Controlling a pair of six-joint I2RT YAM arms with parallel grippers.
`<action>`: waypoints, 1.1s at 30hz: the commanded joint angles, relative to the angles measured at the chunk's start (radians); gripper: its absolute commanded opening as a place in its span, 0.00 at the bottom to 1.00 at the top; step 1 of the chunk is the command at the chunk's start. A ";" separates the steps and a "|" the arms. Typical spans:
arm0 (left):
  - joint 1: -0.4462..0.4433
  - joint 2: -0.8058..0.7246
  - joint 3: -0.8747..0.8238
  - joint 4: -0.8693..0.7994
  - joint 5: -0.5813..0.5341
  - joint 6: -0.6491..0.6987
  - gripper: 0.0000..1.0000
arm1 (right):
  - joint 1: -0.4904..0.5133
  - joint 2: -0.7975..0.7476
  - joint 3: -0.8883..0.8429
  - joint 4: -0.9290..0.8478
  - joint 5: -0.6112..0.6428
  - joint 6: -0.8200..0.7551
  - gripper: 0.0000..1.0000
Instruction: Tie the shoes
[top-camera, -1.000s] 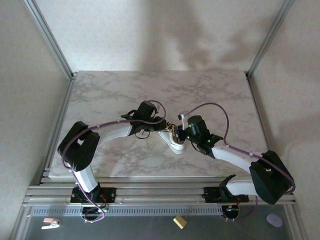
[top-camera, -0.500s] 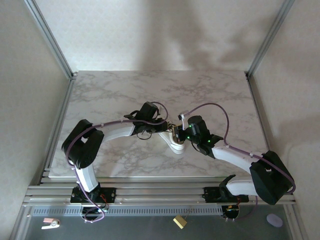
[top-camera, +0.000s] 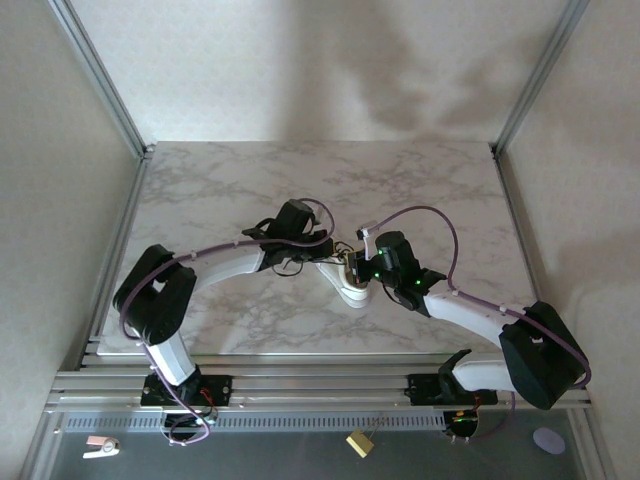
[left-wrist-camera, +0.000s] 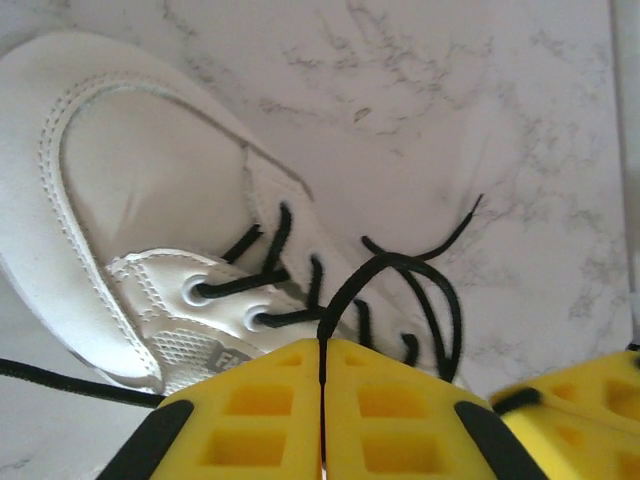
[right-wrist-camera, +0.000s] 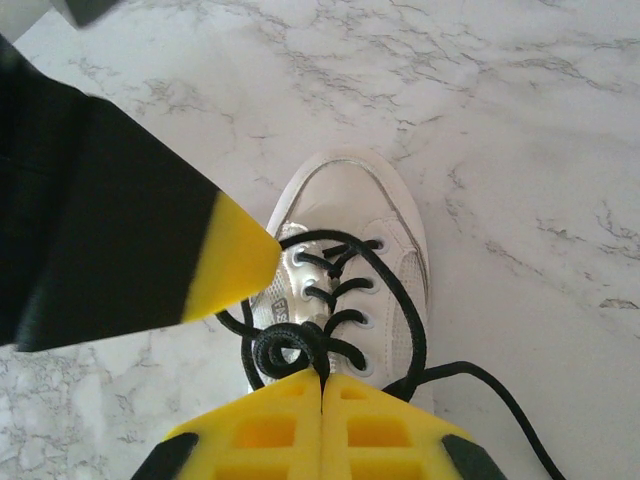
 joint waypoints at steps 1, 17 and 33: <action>-0.013 -0.046 -0.035 0.000 -0.015 -0.018 0.09 | -0.003 -0.015 0.011 0.012 0.026 -0.005 0.00; -0.026 -0.131 -0.205 0.076 -0.037 -0.140 0.12 | -0.004 0.005 0.030 0.038 0.014 -0.016 0.00; -0.029 -0.129 -0.249 0.112 -0.025 -0.149 0.19 | -0.004 0.059 0.057 0.099 -0.083 0.003 0.00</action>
